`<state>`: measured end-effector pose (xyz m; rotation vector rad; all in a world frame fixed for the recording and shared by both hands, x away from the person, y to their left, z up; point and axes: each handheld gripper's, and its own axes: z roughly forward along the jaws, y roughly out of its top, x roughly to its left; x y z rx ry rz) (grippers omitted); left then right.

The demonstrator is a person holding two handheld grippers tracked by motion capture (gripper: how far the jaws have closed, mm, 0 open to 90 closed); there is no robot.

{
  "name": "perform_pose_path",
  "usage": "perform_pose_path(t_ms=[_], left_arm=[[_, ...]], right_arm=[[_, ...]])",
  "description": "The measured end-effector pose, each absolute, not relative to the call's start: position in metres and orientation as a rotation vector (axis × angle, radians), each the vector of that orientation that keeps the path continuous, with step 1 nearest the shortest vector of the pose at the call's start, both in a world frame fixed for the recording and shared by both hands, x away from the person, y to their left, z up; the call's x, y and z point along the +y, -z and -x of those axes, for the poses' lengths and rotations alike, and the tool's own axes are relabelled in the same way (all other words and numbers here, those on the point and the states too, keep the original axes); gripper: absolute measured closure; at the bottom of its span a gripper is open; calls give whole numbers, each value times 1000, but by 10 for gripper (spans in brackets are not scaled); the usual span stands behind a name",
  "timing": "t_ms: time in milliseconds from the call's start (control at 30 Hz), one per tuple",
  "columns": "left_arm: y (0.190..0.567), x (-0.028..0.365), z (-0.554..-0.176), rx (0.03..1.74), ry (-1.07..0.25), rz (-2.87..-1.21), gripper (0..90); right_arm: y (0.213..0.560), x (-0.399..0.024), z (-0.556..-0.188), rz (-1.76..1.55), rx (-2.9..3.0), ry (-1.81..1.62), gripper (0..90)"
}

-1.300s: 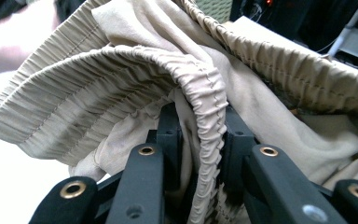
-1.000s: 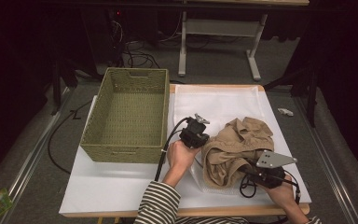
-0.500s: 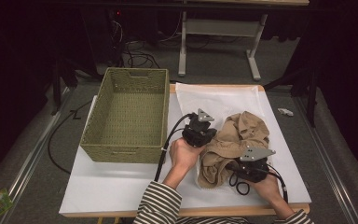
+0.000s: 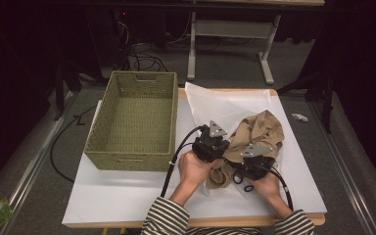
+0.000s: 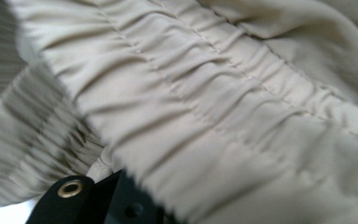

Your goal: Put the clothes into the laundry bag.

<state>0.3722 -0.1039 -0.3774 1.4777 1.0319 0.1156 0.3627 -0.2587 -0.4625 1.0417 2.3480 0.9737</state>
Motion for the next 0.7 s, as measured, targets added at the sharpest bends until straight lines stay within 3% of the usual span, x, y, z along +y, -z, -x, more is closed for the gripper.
perform_pose_path(t_ms=[200,467,700], left_arm=[[386,-100,-375,1073,-102,-1470,892],[393,-97,-383,1108,-118,-1458,892],[394,-96,-384,1109,-132,-1454,891]], right_arm=[[472,-254,-371,-1072,2313,-964,716],[462,-260,-352,-1041,2337,-1027,497],[442,-281,-327,-998,2338,-1124,399]])
